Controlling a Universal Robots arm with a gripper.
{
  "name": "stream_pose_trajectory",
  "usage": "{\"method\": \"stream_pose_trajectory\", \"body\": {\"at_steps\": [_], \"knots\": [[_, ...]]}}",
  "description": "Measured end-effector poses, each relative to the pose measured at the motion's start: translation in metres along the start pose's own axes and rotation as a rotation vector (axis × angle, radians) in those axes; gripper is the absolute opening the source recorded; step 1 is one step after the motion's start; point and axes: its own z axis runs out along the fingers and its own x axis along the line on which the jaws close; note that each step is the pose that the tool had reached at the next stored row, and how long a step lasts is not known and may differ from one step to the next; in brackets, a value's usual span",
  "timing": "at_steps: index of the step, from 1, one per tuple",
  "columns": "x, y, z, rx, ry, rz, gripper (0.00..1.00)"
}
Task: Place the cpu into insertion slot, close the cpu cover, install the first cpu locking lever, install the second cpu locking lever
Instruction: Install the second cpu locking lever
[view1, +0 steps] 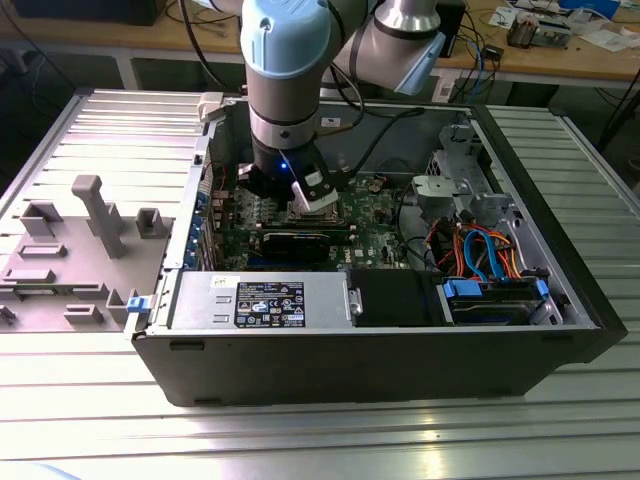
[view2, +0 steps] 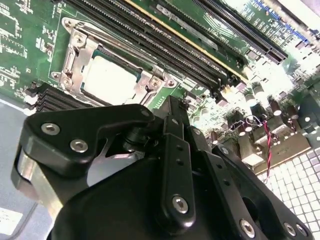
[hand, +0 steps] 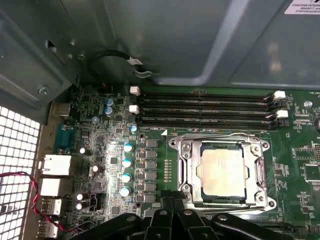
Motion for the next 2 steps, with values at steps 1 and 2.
{"method": "stream_pose_trajectory", "body": {"at_steps": [1, 2], "knots": [[0.0000, 0.0000, 0.0000, 0.0000, 0.0000, 0.000, 0.11], [0.0000, 0.0000, 0.0000, -0.0001, 0.0000, 0.000, 0.11]]}}
